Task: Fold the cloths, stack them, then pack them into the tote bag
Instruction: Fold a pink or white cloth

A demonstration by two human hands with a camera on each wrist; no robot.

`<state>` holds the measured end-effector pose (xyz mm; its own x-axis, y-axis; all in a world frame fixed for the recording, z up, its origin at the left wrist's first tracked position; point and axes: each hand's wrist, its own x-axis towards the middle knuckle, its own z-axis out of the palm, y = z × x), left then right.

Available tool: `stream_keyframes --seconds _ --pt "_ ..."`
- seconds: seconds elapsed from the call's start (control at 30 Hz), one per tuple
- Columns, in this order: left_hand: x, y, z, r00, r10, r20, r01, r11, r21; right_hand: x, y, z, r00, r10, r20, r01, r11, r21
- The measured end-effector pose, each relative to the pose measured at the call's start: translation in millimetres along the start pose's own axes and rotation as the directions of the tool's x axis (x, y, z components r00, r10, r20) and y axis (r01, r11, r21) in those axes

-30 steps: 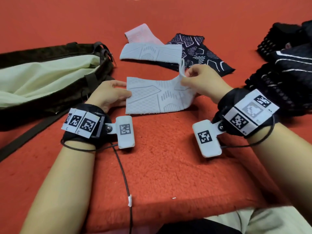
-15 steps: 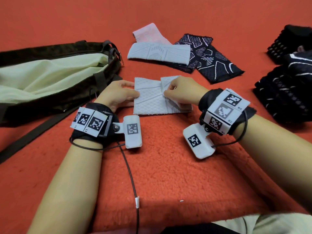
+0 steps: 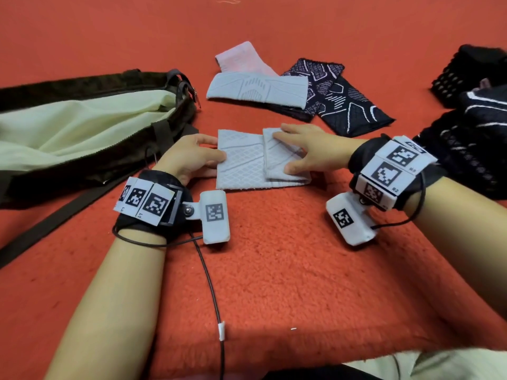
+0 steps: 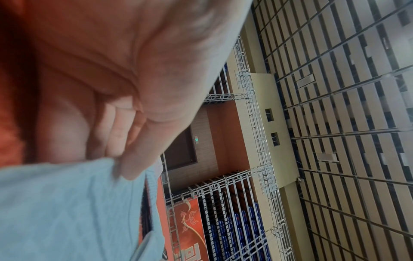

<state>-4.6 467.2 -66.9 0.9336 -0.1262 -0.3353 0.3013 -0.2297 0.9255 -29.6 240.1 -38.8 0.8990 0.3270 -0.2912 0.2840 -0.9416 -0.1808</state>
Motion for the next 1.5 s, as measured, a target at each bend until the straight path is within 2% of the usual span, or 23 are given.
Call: stream_keyframes --seconds 0.13,0.3,0.43,0.53,0.63,0.7,0.77,0.87,0.97,1.03,1.2,1.4,1.5 --pt "-4.7 3.0 -0.7 0.999 -0.044 0.024 0.043 0.999 0.028 4.3 -5.5 4.6 0.995 0.011 0.098 -0.012 1.0 0.01" --pt "-15.0 11.0 -4.2 0.99 -0.086 0.109 0.07 0.987 0.143 13.9 -9.2 13.5 0.984 0.036 0.176 -0.029 0.999 -0.041" --pt "-20.0 25.9 8.1 0.994 0.01 0.107 -0.018 0.997 0.079 15.6 -8.1 14.2 0.981 0.05 0.19 -0.038 0.997 -0.065" --pt "-19.4 40.6 27.5 0.989 0.058 0.134 -0.077 0.986 0.147 13.9 -10.0 12.1 0.981 0.064 0.186 -0.051 0.996 -0.076" --pt "-15.7 53.1 47.9 0.986 0.062 0.154 -0.1 0.963 0.252 11.6 -11.1 10.4 0.99 0.021 0.142 -0.021 1.0 0.004" --pt "-12.4 57.6 59.8 0.984 0.055 0.17 -0.106 0.946 0.306 6.2 -7.9 5.9 0.992 -0.059 0.111 0.043 0.989 0.142" --pt "-8.7 58.6 69.6 0.981 0.038 0.19 -0.103 0.933 0.345 -3.4 2.3 0.8 0.995 -0.077 0.065 0.051 0.94 0.339" --pt "-2.6 56.3 79.6 0.977 0.018 0.213 -0.103 0.913 0.394 -20.0 20.5 -1.4 0.997 0.054 -0.061 -0.013 0.848 0.53" --pt "2.4 53.8 89.4 0.975 -0.001 0.223 -0.1 0.892 0.44 -25.1 26.9 4.9 0.987 0.149 -0.068 -0.052 0.681 0.731" --pt "3.5 54.3 94.8 0.972 -0.019 0.232 -0.091 0.887 0.452 -25.5 26.0 7.5 0.986 0.163 -0.038 -0.072 0.618 0.783" --pt "0.3 58.2 96.1 0.952 -0.064 0.3 -0.088 0.88 0.466 -20.5 17.5 12.5 0.977 0.212 -0.018 -0.11 0.577 0.809" --pt "1.2 58.6 92.1 0.944 -0.023 0.329 -0.172 0.817 0.55 -10.7 9.5 22.6 0.955 0.277 -0.109 -0.112 0.674 0.731" --pt "4.4 64.7 87.8 0.946 0.058 0.32 -0.248 0.766 0.593 -9.4 10.3 24.7 0.952 0.276 -0.132 -0.111 0.715 0.69"
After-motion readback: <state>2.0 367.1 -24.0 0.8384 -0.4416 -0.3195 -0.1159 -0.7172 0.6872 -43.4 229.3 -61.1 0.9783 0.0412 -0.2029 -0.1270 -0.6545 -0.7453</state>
